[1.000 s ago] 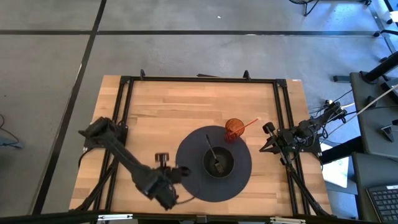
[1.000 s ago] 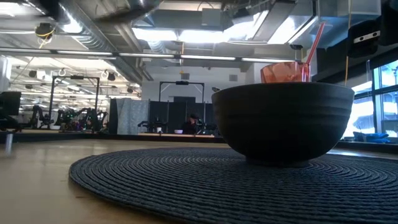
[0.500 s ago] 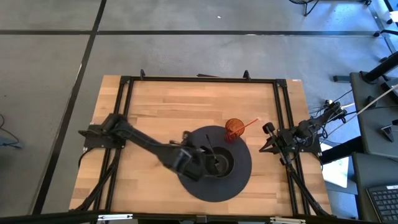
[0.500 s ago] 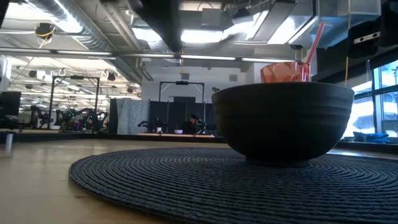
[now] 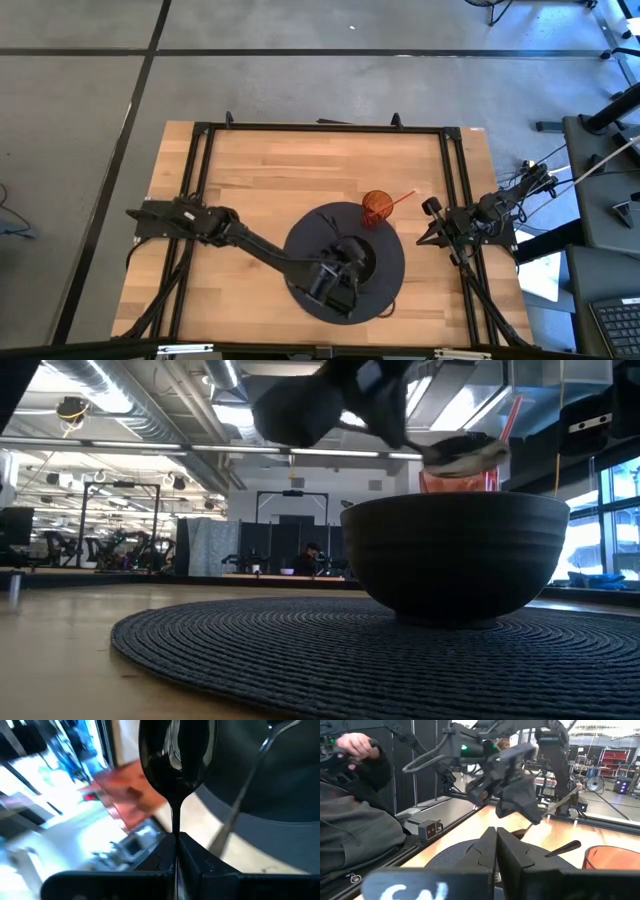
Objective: Pick & Place Utensil
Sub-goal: Put the black spoon into the black bowl
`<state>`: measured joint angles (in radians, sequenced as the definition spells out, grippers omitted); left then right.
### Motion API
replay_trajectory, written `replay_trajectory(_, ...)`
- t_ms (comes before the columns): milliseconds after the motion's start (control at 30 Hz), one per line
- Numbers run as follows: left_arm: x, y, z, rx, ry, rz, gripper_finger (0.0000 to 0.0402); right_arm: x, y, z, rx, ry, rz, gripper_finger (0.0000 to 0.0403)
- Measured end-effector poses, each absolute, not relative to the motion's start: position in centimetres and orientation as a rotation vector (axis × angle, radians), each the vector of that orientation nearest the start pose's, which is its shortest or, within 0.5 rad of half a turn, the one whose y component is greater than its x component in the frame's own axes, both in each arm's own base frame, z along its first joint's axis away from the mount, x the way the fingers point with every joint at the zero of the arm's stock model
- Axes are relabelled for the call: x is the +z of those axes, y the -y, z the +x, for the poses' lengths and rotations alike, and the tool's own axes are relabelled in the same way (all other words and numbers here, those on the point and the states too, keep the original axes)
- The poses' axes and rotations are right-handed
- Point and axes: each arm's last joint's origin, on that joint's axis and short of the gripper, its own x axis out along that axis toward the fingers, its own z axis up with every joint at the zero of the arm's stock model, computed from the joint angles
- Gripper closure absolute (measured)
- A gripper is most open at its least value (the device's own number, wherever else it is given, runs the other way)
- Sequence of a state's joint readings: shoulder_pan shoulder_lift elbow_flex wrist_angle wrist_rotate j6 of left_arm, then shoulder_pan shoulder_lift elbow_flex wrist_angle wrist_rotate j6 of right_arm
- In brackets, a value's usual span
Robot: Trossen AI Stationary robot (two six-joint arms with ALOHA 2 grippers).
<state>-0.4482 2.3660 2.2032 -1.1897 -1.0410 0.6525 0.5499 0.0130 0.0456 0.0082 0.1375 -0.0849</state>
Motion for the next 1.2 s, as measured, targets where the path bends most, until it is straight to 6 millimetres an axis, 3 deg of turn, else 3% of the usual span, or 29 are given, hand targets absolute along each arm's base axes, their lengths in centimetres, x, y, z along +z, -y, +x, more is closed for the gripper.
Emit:
replay_trajectory(133, 21.6, 18.1, 45.3, 0.096, -1.239, 1.655, 0.0398, 17.8, -4.6, 8.3, 0.411, 0.050, -0.073, 0.0389)
replay_trajectory(400, 19.5, 17.3, 46.4, 0.008, -1.298, 1.787, 0.0398, 17.7, -4.7, 8.3, 0.414, 0.039, -0.075, 0.0389)
replay_trajectory(733, 19.6, 18.4, 46.9, -0.114, -1.241, 1.873, 0.0398, 17.7, -4.7, 8.3, 0.418, 0.038, -0.079, 0.0389)
replay_trajectory(900, 19.4, 18.8, 47.1, -0.246, -1.186, 1.838, 0.0398, 17.7, -4.7, 8.3, 0.419, 0.038, -0.077, 0.0389)
replay_trajectory(1200, 19.3, 18.2, 47.3, -0.317, -1.175, 1.793, 0.0398, 17.7, -4.7, 8.3, 0.419, 0.038, -0.078, 0.0389)
